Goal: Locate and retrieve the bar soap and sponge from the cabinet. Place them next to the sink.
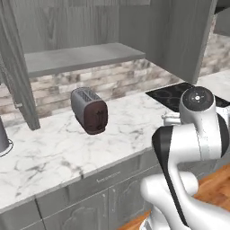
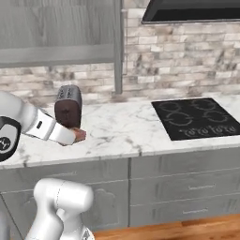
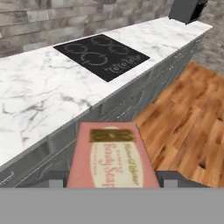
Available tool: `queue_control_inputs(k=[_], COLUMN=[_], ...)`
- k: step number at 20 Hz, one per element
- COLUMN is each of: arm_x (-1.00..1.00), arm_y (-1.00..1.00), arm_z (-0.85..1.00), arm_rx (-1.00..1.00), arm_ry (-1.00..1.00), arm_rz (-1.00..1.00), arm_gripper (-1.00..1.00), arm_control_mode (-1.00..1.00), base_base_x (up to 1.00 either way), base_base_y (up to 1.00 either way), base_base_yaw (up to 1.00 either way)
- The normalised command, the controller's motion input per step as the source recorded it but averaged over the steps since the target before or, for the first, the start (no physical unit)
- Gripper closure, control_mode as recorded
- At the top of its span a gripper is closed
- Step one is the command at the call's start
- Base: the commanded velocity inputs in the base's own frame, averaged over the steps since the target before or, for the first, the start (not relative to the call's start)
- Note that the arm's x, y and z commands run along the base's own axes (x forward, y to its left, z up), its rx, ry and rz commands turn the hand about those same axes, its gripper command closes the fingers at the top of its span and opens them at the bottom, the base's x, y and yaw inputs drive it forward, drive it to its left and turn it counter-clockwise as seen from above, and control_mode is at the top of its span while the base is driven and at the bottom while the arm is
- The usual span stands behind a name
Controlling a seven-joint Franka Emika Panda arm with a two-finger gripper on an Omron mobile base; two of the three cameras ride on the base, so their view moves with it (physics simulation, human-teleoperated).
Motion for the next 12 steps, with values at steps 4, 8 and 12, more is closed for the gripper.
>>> queue_control_inputs(k=[4,8,12], arm_x=[0.0,0.0,0.0], arm_y=[0.0,0.0,0.0], arm_z=[0.0,0.0,0.0], arm_rx=[0.0,0.0,0.0], arm_ry=[0.0,0.0,0.0], arm_rz=[0.0,0.0,0.0], arm_gripper=[1.0,1.0,1.0], arm_control_mode=[1.0,1.0,1.0], base_base_x=[0.0,0.0,0.0], base_base_y=[0.0,0.0,0.0], base_base_yaw=[-0.5,-0.5,-0.49])
